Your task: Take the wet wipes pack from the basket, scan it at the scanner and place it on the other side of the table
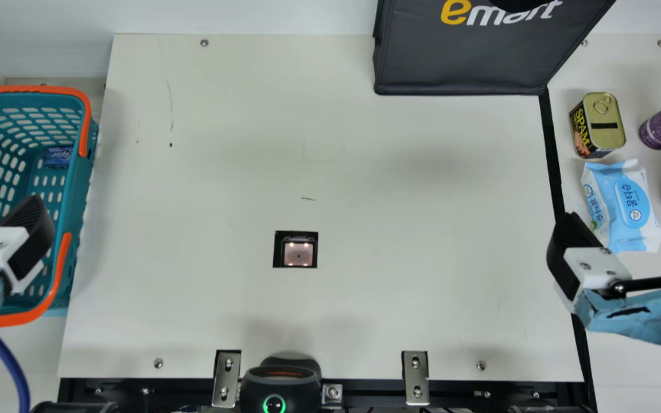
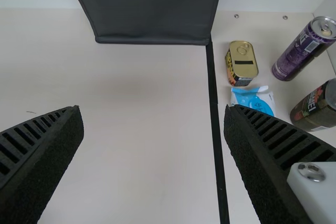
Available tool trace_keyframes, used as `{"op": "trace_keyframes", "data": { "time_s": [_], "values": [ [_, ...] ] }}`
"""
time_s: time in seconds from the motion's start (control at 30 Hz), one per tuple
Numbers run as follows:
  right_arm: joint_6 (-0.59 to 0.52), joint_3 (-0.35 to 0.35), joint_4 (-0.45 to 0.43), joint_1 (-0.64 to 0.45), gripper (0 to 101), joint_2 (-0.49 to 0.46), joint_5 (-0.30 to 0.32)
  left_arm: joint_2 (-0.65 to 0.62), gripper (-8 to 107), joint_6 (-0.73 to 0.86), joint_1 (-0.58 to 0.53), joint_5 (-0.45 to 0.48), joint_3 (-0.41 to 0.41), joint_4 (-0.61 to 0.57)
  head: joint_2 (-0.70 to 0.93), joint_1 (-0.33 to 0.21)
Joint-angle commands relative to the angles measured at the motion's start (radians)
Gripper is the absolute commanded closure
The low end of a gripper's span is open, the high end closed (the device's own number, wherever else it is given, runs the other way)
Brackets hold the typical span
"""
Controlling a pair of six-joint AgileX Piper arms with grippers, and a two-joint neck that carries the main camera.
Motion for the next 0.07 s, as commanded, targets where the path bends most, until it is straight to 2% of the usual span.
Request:
{"op": "trace_keyframes", "data": {
  "time_s": [0.0, 0.03],
  "values": [
    [0.000, 0.000, 0.000, 0.000, 6, 0.000, 0.000, 0.000, 9, 0.000, 0.000, 0.000, 0.000, 0.000, 0.003, -0.030],
    [0.000, 0.000, 0.000, 0.000, 6, 0.000, 0.000, 0.000, 9, 0.000, 0.000, 0.000, 0.000, 0.000, 0.003, -0.030]
  ]
}}
